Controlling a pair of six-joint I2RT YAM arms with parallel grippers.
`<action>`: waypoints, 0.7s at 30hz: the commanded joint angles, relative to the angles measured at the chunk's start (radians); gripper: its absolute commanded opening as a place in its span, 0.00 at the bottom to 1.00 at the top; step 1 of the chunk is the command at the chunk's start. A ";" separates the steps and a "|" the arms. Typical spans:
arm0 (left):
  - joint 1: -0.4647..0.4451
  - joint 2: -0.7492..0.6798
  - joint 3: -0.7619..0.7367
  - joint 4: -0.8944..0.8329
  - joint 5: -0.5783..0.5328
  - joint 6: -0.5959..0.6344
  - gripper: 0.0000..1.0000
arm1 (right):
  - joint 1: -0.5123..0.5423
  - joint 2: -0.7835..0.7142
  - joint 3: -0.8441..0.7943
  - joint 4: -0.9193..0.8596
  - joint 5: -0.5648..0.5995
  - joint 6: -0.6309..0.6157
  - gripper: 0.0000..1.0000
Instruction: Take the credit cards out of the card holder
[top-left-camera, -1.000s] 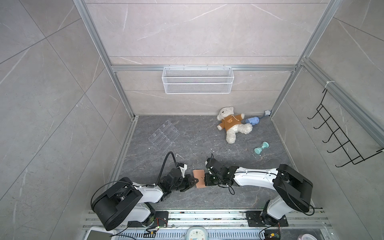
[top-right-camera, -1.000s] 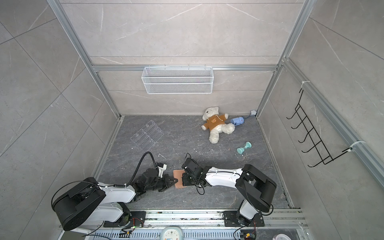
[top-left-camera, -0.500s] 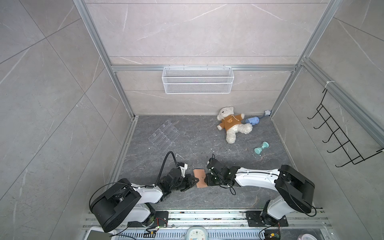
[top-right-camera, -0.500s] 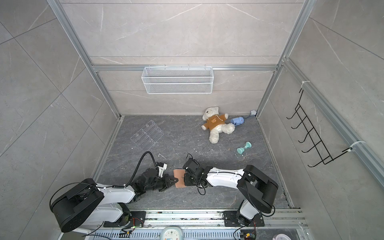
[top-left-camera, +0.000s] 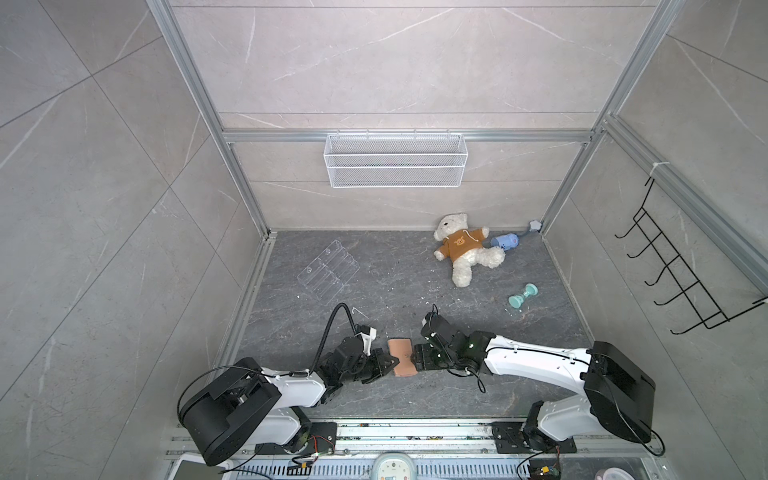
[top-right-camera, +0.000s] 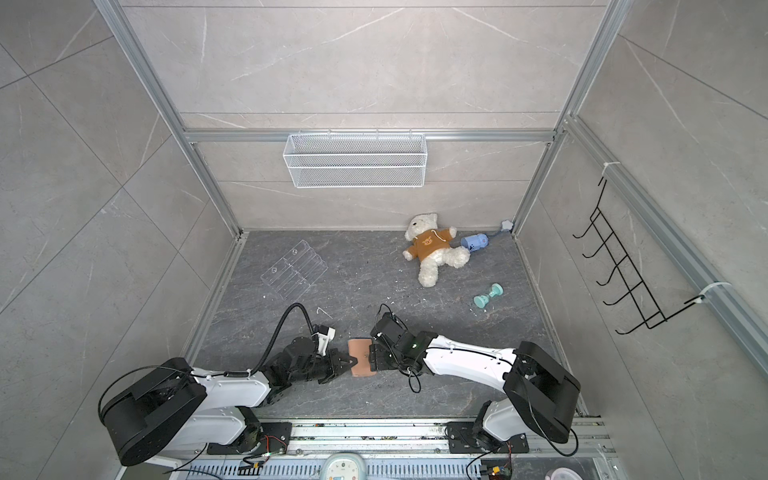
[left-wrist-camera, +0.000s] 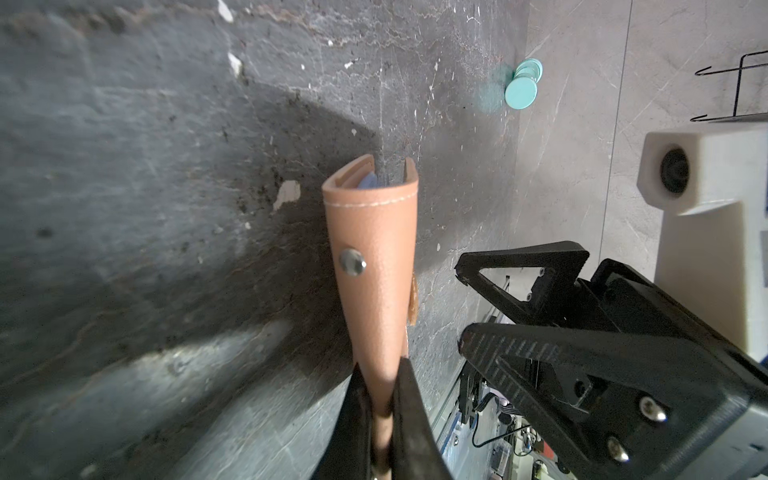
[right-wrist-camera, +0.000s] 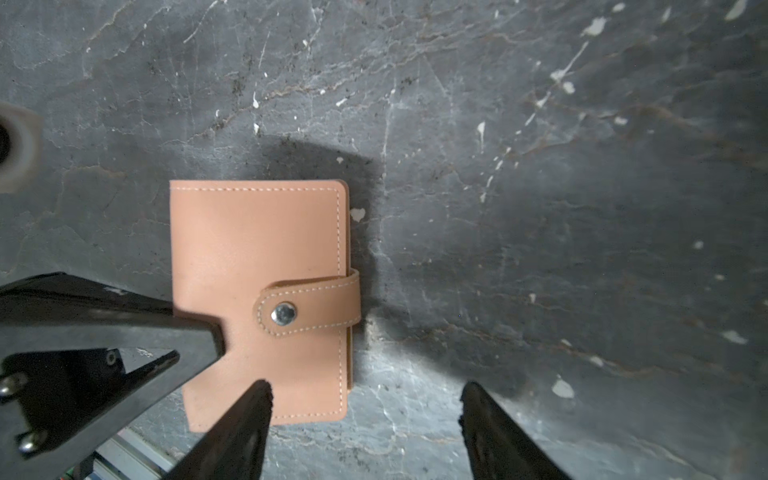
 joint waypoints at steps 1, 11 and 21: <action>-0.011 -0.015 0.016 0.028 -0.001 0.030 0.00 | -0.003 0.032 0.066 -0.051 0.014 -0.035 0.73; -0.023 -0.014 0.016 0.027 -0.012 0.029 0.00 | -0.002 0.142 0.172 -0.056 -0.013 -0.064 0.65; -0.026 -0.001 0.024 0.022 -0.014 0.033 0.00 | -0.001 0.204 0.187 -0.038 -0.041 -0.070 0.55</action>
